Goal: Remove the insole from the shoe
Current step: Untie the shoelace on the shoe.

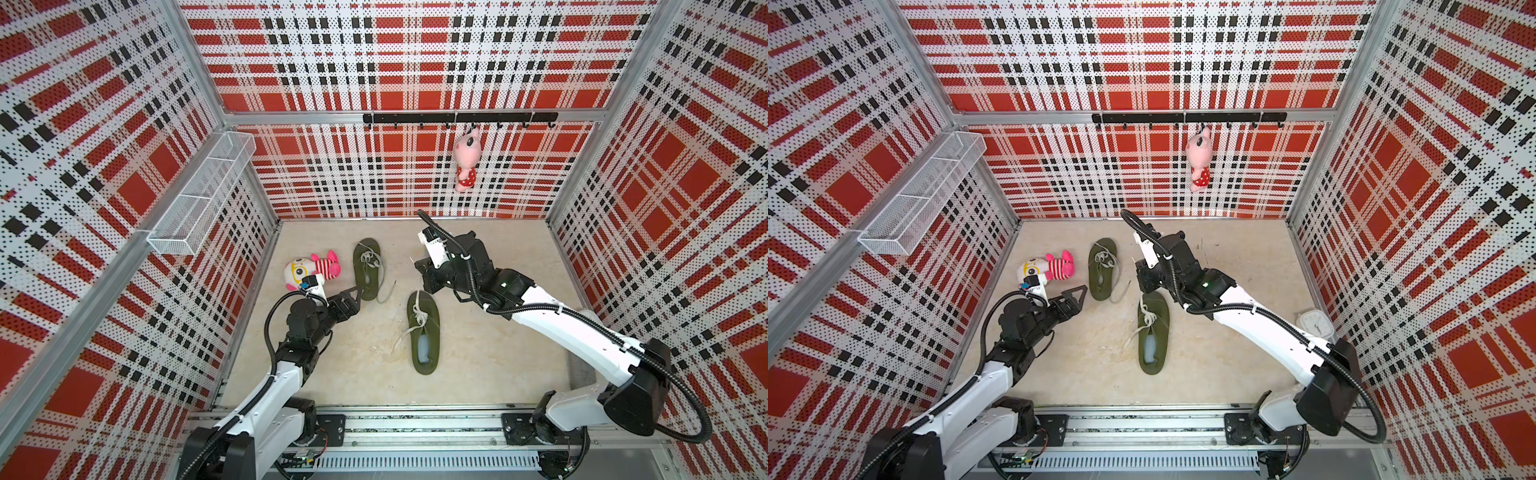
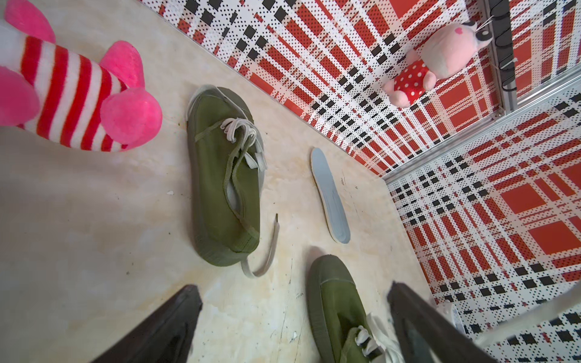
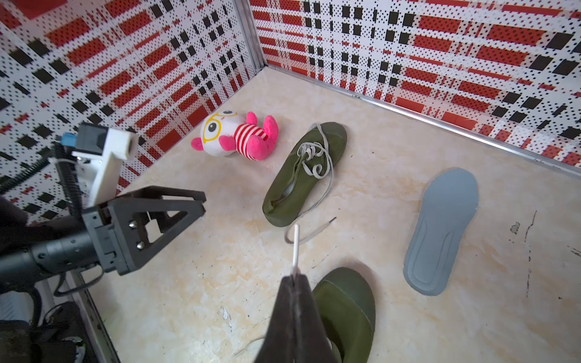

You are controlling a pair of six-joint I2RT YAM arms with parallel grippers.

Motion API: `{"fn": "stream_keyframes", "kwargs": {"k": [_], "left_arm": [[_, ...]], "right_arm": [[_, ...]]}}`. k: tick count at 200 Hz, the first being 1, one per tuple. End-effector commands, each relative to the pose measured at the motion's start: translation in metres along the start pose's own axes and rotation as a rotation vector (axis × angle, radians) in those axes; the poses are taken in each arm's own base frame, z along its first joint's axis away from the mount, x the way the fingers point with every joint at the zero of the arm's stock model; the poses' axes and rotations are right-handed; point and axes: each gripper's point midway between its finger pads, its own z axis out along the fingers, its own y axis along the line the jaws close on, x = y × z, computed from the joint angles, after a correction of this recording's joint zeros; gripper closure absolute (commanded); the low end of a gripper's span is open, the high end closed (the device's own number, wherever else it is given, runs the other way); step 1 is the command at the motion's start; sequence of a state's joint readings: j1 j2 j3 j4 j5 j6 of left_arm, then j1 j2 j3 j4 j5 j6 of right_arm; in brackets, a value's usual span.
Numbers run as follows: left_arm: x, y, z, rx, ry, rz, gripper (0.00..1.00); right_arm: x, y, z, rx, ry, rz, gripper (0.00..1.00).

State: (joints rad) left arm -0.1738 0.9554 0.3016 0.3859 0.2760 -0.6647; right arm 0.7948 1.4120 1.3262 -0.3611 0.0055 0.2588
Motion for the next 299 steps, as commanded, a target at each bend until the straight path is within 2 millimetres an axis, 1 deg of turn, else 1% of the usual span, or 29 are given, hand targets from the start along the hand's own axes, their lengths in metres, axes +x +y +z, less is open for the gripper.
{"fn": "stream_keyframes", "kwargs": {"k": [1,10,30,42,52,59,82,91,93,97,102,116,125,146,160,171,173,184,191,210,211,217,218,226,242,255,269,286,299], "left_arm": [[0.000,-0.003,0.004,0.006,-0.015,0.030,0.03],[0.002,-0.003,0.005,0.006,-0.008,0.035,0.03],[0.004,-0.002,0.007,0.002,-0.001,0.048,0.04],[0.004,-0.003,0.007,0.002,0.002,0.058,0.04],[0.006,-0.003,0.008,0.004,0.007,0.065,0.04],[0.007,-0.004,0.009,0.007,0.012,0.071,0.05],[0.013,-0.011,0.012,0.027,0.036,0.093,0.06],[0.012,-0.011,0.012,0.029,0.038,0.100,0.06],[0.017,-0.017,0.013,0.047,0.052,0.108,0.06],[0.022,-0.022,0.014,0.061,0.066,0.117,0.07],[0.024,-0.026,0.014,0.073,0.075,0.129,0.07],[0.031,-0.034,0.015,0.083,0.100,0.158,0.14],[0.036,-0.038,0.013,0.082,0.115,0.177,0.14],[0.051,-0.055,0.005,0.099,0.138,0.231,0.14],[0.063,-0.063,0.001,0.108,0.168,0.252,0.13],[0.074,-0.068,0.000,0.116,0.195,0.258,0.13],[0.076,-0.069,0.000,0.119,0.201,0.259,0.13],[0.090,-0.074,0.000,0.130,0.235,0.266,0.13],[0.097,-0.077,0.001,0.138,0.255,0.269,0.12],[0.115,-0.088,0.005,0.155,0.302,0.288,0.12],[0.116,-0.088,0.005,0.155,0.304,0.290,0.13],[0.120,-0.092,0.007,0.158,0.315,0.298,0.12],[0.122,-0.091,0.008,0.155,0.320,0.299,0.12],[0.126,-0.097,0.010,0.164,0.328,0.309,0.13],[0.133,-0.106,0.013,0.185,0.344,0.323,0.13],[0.138,-0.112,0.015,0.198,0.356,0.331,0.13],[0.142,-0.118,0.017,0.202,0.366,0.341,0.14],[0.142,-0.124,0.019,0.171,0.354,0.362,0.20],[0.142,-0.134,0.018,0.150,0.339,0.392,0.24]], "right_arm": [[-0.028,0.009,-0.017,-0.054,-0.113,0.043,1.00],[-0.032,0.005,-0.021,-0.037,-0.130,0.049,1.00],[-0.029,-0.010,-0.025,0.018,-0.132,0.070,1.00],[-0.022,-0.025,-0.026,0.052,-0.119,0.106,1.00],[-0.012,-0.041,-0.026,0.083,-0.098,0.154,1.00],[-0.006,-0.048,-0.025,0.093,-0.088,0.176,1.00],[0.029,-0.080,-0.022,0.147,-0.031,0.266,1.00],[0.043,-0.092,-0.021,0.163,-0.010,0.305,1.00],[0.047,-0.095,-0.020,0.166,-0.005,0.315,1.00],[0.053,-0.099,-0.020,0.169,0.001,0.328,1.00],[0.062,-0.105,-0.019,0.172,0.011,0.349,1.00],[0.086,-0.121,-0.017,0.206,0.040,0.391,1.00],[0.101,-0.131,-0.016,0.233,0.062,0.410,1.00],[0.134,-0.151,-0.014,0.284,0.106,0.453,1.00],[0.151,-0.161,-0.012,0.308,0.124,0.468,1.00],[0.160,-0.170,-0.013,0.340,0.135,0.472,1.00],[0.161,-0.172,-0.013,0.346,0.137,0.472,0.99],[0.162,-0.179,-0.015,0.371,0.133,0.461,0.82],[0.161,-0.182,-0.017,0.380,0.128,0.451,0.75],[0.149,-0.189,-0.026,0.406,0.105,0.424,0.54],[0.148,-0.190,-0.027,0.409,0.102,0.421,0.52],[0.144,-0.191,-0.030,0.417,0.094,0.410,0.46],[0.142,-0.192,-0.031,0.423,0.090,0.406,0.44],[0.136,-0.193,-0.036,0.433,0.074,0.394,0.38],[0.125,-0.191,-0.043,0.430,0.042,0.367,0.33],[0.121,-0.188,-0.046,0.420,0.027,0.364,0.32],[0.125,-0.186,-0.045,0.408,0.029,0.372,0.32],[0.132,-0.186,-0.041,0.401,0.045,0.388,0.32],[0.136,-0.185,-0.039,0.394,0.057,0.398,0.32]]}}
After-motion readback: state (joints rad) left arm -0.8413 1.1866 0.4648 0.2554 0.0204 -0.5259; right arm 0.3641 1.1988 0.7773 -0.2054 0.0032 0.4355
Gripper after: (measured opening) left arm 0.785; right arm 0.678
